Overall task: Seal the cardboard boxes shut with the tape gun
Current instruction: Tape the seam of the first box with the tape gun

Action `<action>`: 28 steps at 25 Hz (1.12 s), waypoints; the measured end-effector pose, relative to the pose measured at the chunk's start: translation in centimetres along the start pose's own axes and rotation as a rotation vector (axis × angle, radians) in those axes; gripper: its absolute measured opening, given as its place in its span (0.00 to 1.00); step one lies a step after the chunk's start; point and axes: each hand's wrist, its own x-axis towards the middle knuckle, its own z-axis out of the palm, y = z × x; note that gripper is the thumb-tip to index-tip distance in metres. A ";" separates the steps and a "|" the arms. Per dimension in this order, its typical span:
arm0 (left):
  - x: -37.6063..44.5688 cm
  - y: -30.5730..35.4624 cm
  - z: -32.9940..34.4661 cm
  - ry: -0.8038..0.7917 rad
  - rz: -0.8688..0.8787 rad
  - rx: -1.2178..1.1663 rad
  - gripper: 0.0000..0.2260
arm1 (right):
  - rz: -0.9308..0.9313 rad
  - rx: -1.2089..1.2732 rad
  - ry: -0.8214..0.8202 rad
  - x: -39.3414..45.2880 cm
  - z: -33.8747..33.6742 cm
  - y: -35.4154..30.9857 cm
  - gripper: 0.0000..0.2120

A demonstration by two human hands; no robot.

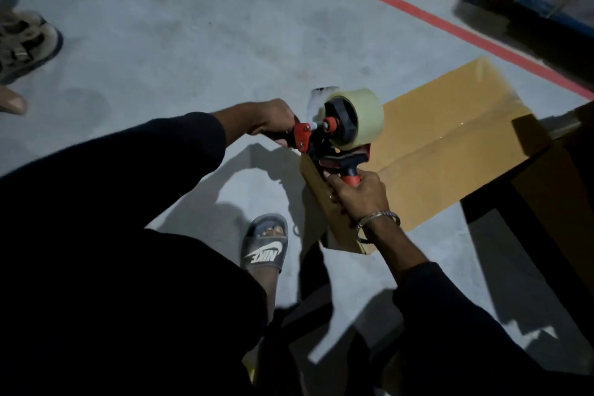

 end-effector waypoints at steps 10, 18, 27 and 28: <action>0.4 -1.7 -3.2 0.010 0.086 -0.054 0.02 | -0.146 -0.249 0.140 -2.7 -0.4 2.4 0.13; 2.3 -3.3 -0.2 -0.062 0.125 -0.096 0.04 | -0.022 -0.132 0.127 -2.7 -1.8 5.9 0.16; 3.7 -4.3 1.8 -0.002 -0.003 -0.092 0.08 | -0.106 -0.136 0.143 -3.2 0.4 7.6 0.16; 3.7 -4.6 2.0 0.009 -0.050 -0.135 0.10 | -0.108 -0.138 0.141 -2.9 0.3 7.9 0.15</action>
